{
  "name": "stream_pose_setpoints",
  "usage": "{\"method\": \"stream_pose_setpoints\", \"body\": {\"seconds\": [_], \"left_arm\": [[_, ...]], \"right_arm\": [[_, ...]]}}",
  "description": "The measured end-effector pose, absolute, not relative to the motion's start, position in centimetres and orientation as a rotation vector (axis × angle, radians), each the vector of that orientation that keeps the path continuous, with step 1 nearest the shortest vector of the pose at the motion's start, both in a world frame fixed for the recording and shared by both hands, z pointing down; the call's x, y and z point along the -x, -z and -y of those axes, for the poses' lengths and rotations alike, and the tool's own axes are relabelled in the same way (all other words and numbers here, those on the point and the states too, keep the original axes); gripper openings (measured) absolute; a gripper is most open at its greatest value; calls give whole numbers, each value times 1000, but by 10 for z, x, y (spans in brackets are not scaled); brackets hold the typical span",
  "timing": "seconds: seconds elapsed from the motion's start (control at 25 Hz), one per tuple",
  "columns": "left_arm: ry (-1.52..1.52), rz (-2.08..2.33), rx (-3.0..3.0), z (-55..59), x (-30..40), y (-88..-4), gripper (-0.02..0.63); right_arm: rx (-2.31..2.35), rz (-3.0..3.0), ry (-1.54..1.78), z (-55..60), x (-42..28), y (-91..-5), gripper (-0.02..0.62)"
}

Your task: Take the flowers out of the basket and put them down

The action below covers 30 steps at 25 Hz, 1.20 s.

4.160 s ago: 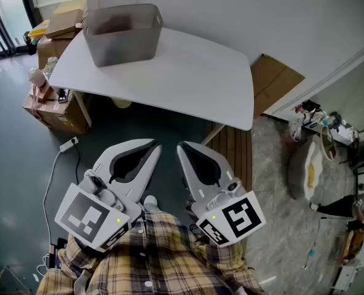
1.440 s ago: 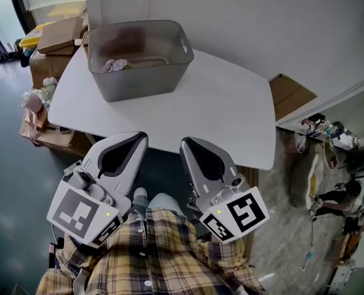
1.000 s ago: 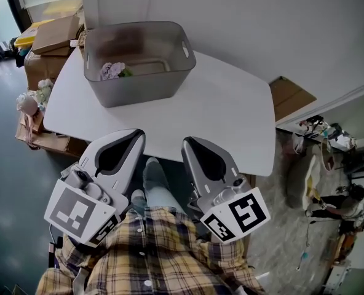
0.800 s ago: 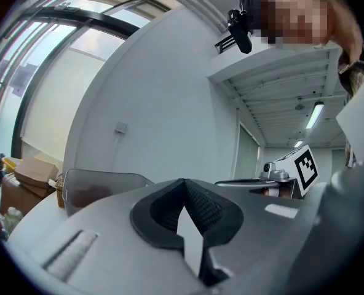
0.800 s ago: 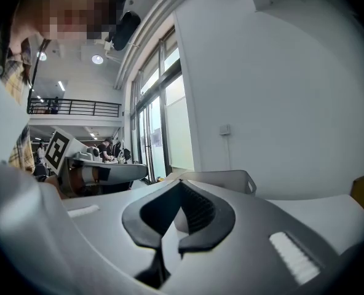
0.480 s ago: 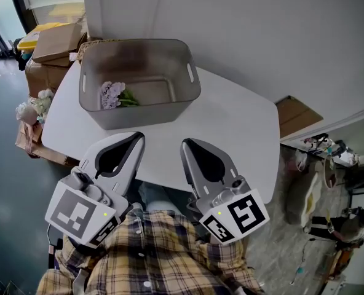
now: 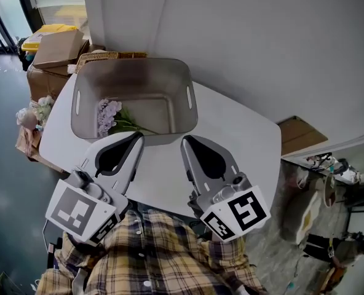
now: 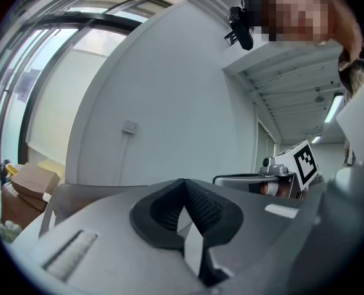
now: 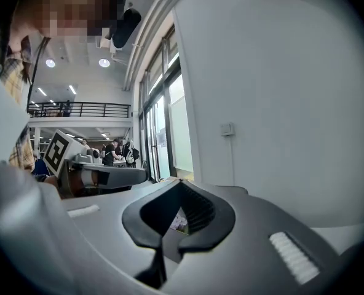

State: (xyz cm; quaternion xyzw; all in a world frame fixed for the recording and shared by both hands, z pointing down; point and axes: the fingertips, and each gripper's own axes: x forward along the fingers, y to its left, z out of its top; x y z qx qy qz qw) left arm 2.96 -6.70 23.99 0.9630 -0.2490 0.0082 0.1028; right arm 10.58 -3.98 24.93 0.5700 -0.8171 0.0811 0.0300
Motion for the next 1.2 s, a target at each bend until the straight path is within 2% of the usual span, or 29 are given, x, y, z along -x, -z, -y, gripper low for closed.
{"method": "stream_pose_setpoints", "body": {"seconds": [0.6, 1.2], "left_arm": [[-69, 719, -2835, 106, -53, -237, 12], [-62, 684, -2823, 149, -44, -242, 12]], "right_arm": [[-1722, 2550, -262, 85, -121, -240, 5], [-1721, 2501, -260, 128, -109, -245, 6]]}}
